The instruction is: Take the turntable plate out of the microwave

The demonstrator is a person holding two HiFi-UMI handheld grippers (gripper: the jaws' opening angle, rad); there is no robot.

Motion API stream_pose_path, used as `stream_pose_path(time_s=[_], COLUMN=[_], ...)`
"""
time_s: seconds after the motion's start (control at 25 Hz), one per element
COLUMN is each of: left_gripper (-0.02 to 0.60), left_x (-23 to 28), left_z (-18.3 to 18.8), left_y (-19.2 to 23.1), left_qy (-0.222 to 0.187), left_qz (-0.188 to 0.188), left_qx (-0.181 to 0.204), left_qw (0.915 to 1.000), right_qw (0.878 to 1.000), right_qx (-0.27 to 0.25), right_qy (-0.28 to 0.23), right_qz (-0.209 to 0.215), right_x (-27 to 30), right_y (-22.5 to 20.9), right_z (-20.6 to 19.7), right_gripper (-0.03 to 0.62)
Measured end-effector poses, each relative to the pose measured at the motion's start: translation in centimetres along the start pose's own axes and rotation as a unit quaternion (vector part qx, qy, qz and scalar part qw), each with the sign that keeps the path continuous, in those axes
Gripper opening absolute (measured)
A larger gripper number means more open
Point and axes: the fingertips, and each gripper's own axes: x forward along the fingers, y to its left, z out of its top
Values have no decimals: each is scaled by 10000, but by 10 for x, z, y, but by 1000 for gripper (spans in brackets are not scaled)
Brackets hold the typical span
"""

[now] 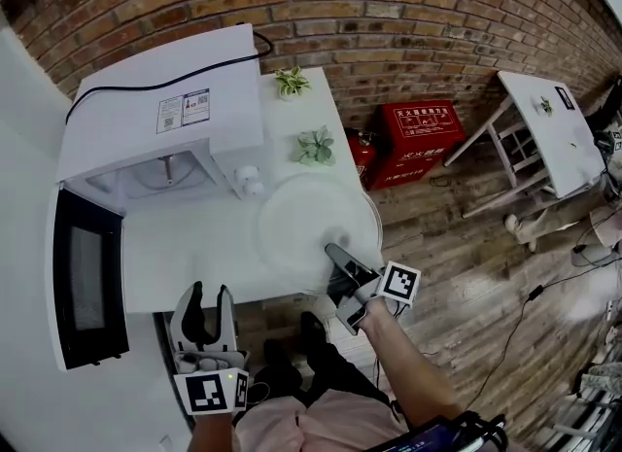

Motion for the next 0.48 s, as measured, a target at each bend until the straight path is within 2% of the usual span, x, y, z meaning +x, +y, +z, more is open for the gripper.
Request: stream_pose_path(time_s=[0.48], left_gripper=[158], left_x=[5], left_z=[5], left_y=[6], left_qy=[-62], left_qz=[58], left_qx=[-8], left_qw=[10000], right_qw=[10000], right_qx=[-3], right_qy=[29], right_qz=[-28], right_x=[0], right_y=[-1], right_z=[0], right_gripper=[29])
